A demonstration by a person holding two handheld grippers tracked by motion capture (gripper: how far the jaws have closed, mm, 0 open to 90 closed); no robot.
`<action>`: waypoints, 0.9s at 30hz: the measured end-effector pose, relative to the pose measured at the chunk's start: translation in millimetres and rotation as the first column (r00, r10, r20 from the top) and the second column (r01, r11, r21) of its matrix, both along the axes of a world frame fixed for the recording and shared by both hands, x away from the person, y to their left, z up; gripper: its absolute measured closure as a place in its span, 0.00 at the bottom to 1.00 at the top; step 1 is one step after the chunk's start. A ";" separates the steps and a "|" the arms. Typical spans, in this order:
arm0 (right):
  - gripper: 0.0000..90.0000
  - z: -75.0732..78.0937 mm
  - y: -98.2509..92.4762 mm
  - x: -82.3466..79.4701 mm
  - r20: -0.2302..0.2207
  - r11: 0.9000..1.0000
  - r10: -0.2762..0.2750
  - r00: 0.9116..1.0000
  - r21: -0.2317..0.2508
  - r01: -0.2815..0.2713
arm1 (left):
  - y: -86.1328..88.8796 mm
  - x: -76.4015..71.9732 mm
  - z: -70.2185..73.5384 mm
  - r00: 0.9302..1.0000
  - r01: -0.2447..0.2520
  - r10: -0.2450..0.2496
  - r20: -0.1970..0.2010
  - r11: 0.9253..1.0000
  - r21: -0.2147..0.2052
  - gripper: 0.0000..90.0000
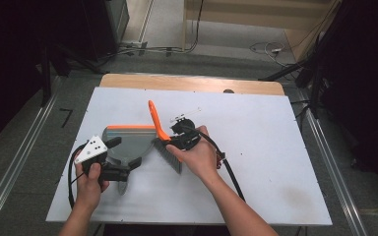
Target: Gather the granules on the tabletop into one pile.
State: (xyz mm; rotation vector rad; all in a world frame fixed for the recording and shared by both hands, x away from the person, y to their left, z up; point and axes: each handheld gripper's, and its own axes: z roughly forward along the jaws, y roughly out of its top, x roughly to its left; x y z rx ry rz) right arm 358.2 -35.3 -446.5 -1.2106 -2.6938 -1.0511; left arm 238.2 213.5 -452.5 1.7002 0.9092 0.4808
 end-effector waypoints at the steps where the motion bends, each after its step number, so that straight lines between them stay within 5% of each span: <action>1: 0.77 -2.6 -0.5 0.7 0.002 1.000 -0.020 1.000 -0.006 0.020 | 0.2 0.1 -0.1 1.000 0.000 0.000 0.000 1.000 0.000 0.00; 9: 0.76 -9.3 -30.4 10.4 -0.021 0.988 -0.152 0.988 -0.013 0.152 | -0.3 -0.3 0.9 1.000 0.000 0.000 0.005 1.000 -0.002 0.00; 27: 0.75 -12.3 -89.0 12.5 -0.028 0.963 -0.268 0.963 -0.014 0.268 | -2.8 -0.4 0.1 1.000 0.003 -0.003 0.001 1.000 0.004 0.00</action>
